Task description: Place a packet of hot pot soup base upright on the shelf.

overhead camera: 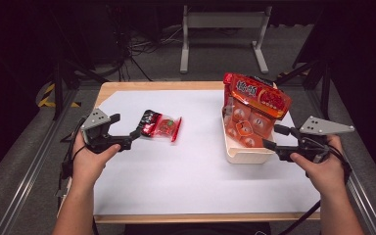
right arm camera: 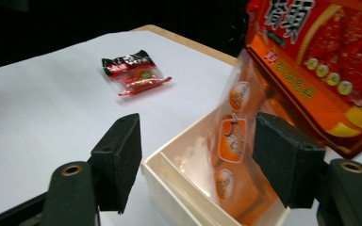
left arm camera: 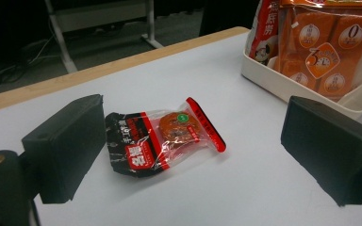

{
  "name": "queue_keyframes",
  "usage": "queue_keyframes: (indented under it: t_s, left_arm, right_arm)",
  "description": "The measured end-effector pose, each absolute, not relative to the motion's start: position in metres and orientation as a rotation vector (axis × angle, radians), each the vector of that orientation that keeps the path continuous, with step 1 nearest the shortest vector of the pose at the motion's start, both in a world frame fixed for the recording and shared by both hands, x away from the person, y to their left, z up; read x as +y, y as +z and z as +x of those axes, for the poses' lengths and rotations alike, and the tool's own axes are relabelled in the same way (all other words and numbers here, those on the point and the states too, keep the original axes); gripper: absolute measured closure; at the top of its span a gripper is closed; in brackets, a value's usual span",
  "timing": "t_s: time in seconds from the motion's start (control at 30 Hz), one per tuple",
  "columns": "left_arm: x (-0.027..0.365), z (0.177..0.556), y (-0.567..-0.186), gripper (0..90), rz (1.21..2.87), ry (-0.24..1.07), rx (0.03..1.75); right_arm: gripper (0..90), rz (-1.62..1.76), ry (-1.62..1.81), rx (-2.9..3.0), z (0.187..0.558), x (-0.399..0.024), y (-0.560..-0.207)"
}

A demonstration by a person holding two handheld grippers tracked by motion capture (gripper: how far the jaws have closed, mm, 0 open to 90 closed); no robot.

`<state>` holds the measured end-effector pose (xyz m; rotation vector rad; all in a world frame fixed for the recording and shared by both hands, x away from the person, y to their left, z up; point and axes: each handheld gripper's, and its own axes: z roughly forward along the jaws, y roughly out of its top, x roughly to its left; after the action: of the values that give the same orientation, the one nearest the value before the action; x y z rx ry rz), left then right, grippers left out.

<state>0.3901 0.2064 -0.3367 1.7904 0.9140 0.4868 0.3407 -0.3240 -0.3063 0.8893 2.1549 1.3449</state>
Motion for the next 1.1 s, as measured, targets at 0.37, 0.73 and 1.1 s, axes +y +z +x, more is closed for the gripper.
queue_keyframes:
  t_s: [0.37, 0.73, 1.1]
  left_arm:
    - [0.206, 0.395, -0.347, 10.5, 1.781, 0.516, 0.958]
    - [0.206, 0.408, -0.363, 11.1, 1.749, 0.506, 1.029]
    - [0.193, 0.431, -0.392, 14.7, 1.719, 0.508, 1.099]
  right_arm:
    - [33.6, 0.804, 1.444, 2.2, 0.334, -0.302, -0.315]
    - [31.5, 0.784, 1.423, 2.228, 0.337, -0.289, -0.32]
    - [30.3, 0.772, 1.414, 2.235, 0.341, -0.284, -0.322]
